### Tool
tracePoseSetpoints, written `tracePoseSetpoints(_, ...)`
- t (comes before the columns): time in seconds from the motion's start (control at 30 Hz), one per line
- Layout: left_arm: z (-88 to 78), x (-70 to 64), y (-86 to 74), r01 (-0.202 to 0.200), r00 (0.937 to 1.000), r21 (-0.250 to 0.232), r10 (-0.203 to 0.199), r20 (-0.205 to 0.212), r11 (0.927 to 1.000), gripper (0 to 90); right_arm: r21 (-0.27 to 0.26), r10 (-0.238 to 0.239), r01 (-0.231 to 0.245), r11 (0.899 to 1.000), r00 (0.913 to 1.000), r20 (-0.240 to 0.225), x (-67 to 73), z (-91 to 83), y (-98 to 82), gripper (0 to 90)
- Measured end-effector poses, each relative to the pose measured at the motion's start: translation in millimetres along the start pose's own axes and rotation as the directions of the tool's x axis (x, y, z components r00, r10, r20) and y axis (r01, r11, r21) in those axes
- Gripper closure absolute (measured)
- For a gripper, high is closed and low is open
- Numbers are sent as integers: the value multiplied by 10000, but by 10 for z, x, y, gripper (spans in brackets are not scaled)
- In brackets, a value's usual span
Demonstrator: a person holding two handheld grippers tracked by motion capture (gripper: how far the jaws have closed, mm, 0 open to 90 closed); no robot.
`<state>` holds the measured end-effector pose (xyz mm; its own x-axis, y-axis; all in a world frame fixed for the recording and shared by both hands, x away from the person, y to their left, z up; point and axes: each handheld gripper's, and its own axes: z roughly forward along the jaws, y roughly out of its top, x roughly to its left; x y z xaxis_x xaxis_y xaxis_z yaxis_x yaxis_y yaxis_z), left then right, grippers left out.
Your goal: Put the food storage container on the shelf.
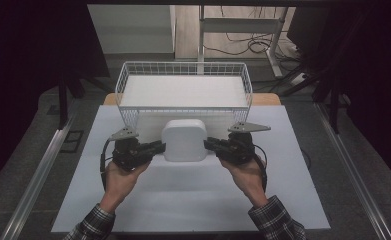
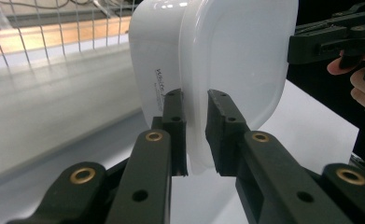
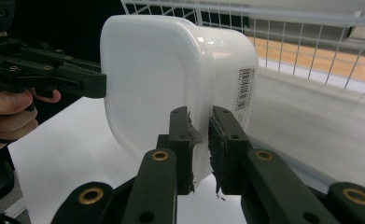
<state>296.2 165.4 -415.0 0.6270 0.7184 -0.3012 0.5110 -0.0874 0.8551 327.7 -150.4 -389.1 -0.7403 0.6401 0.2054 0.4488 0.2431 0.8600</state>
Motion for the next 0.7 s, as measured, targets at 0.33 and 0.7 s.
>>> tracePoseSetpoints(0.33,-123,-28,333,-375,9991,-369,367,-219,9986,791,-500,-199,198,9986,9998,-22,11,-46,318,789)
tracePoseSetpoints(0.7,-191,3,715,-480,9984,-702,457,-338,9964,791,-893,-385,394,9952,9992,107,-21,-77,696,787)
